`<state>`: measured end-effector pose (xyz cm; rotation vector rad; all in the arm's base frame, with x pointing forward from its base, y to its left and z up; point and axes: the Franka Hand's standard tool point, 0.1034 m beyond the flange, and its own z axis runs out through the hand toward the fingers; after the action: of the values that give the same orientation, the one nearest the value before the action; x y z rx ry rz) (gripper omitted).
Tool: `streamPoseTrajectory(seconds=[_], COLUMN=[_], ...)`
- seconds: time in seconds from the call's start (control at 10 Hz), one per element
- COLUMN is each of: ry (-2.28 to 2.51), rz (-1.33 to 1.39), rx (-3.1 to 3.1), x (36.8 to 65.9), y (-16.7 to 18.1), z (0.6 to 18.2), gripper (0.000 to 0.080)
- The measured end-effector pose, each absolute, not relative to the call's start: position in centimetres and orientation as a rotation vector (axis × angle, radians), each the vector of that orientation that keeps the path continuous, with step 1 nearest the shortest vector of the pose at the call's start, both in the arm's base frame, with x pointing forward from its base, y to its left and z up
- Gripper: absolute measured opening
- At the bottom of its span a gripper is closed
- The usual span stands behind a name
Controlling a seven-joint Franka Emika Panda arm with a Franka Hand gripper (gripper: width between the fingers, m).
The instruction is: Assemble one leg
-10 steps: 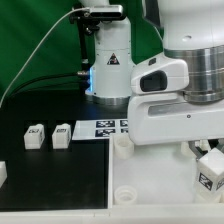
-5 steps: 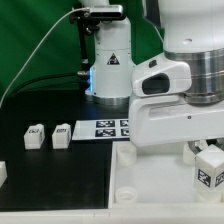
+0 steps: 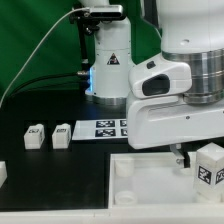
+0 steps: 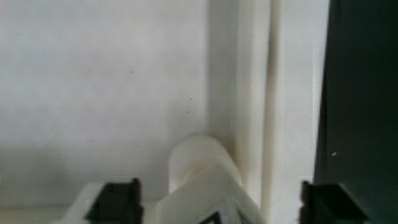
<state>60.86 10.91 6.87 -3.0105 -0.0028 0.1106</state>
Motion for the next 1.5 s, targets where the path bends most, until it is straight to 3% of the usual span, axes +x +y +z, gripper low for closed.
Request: streamPoseTrajectory(seconds=[0.1, 0.2, 0.5, 0.8, 0.9, 1.0, 1.1, 1.2, 1.5], ry=[-0.005, -0.009, -0.017, -0.015, -0.015, -0.015, -0.015, -0.013, 0.071], rz=[0.112, 0.109, 0.104, 0.106, 0.106, 0.106, 0.107, 0.107, 0.109], rx=[-3.009, -3.007, -3.002, -3.002, -3.002, -3.002, -3.002, -3.003, -3.005], x=[61.2, 61.9, 63.0, 63.0, 63.0, 63.0, 62.9, 62.9, 62.9], y=[11.0, 11.1, 11.4, 11.4, 11.4, 11.4, 11.4, 11.3, 11.3], z=[7.2, 7.6, 8.7, 8.6, 8.6, 8.6, 8.6, 8.6, 8.6], gripper=[0.0587, 0.0630, 0.0649, 0.0649, 0.0524, 0.0524, 0.0348, 0.0310, 0.0309])
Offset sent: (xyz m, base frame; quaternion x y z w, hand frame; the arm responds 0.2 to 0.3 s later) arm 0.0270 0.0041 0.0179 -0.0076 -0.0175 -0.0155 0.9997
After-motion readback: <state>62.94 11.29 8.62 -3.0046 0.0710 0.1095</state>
